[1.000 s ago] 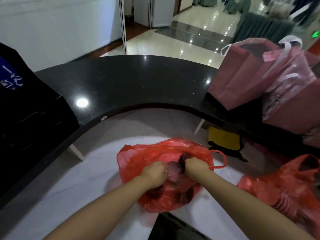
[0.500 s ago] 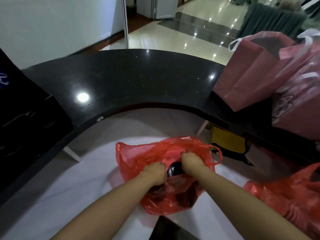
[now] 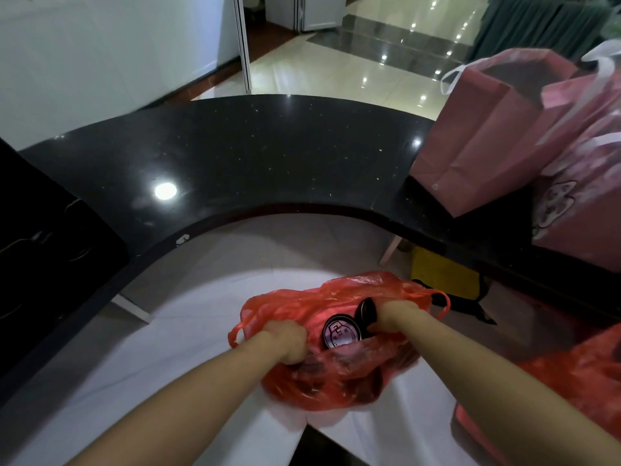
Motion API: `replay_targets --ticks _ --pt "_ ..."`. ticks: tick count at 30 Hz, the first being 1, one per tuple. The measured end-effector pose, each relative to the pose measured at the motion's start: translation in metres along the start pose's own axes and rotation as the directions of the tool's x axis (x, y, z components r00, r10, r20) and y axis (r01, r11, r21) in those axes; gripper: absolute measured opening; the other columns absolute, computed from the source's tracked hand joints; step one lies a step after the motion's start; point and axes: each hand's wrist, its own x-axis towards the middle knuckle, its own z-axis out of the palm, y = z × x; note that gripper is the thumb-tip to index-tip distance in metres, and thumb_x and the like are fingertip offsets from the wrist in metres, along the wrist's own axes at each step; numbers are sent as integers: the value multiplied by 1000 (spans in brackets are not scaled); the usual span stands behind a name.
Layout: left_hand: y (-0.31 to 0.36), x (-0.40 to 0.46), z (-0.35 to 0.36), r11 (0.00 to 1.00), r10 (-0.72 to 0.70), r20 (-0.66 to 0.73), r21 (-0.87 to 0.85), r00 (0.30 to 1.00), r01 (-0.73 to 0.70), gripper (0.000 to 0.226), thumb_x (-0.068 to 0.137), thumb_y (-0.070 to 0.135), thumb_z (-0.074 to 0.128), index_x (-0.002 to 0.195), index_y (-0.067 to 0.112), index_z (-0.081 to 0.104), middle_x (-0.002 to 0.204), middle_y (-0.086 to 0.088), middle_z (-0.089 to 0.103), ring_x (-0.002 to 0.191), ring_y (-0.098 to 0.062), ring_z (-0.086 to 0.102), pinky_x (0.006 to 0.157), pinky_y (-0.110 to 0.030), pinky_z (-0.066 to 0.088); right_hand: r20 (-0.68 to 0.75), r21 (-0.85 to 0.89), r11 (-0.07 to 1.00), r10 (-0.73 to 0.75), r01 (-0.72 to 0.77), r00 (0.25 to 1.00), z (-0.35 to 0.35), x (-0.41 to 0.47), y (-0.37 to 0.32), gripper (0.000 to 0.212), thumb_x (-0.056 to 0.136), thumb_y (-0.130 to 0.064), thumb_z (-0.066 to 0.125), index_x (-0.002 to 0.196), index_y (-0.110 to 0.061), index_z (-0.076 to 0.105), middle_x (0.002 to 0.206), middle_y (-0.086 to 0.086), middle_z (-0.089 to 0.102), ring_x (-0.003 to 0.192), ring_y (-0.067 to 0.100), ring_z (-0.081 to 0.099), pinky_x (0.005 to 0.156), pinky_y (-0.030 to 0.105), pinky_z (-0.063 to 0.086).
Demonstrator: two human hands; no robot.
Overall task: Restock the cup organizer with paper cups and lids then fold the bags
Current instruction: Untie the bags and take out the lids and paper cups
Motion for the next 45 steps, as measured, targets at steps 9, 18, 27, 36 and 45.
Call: replay_targets --ticks 9,18,27,36,45 --pt "17 17 -32 894 431 -590 383 682 -234 52 81 37 66 132 27 60 138 -5 57 131 -32 49 111 -50 38 -72 50 990 -125 129 990 8 22 8 86 79 -62 69 150 -31 32 150 8 47 130 31 52 100 41 48" --pt "26 69 -57 963 222 -413 237 883 -131 60 99 38 47 157 31 29 166 -4 18 154 -29 9 124 -53 -2 -120 66 994 -78 86 990 33 52 5 85 85 -55 67 152 -28 22 150 20 27 118 42 57 92 45 53" --pt "36 97 -47 977 176 -240 160 955 -140 60 100 33 42 157 35 25 168 -1 15 155 -28 6 124 -56 2 -145 58 988 -130 140 981 44 52 10 85 86 -35 71 152 -33 19 155 21 21 119 46 55 92 48 51" --pt "27 78 -56 979 206 -298 60 932 -197 52 96 25 50 148 25 47 155 -2 39 145 -26 30 120 -45 25 -239 109 963 -215 246 947 26 21 5 87 73 -48 77 144 -30 30 132 19 39 102 43 59 75 41 51" --pt "40 21 -68 138 -76 -106 -986 991 -95 33 98 1 36 117 5 64 103 -13 70 72 -19 69 64 -25 56 -371 132 949 -221 287 902 -6 -13 -3 80 70 -53 73 135 -31 32 121 10 36 100 39 52 82 44 51"
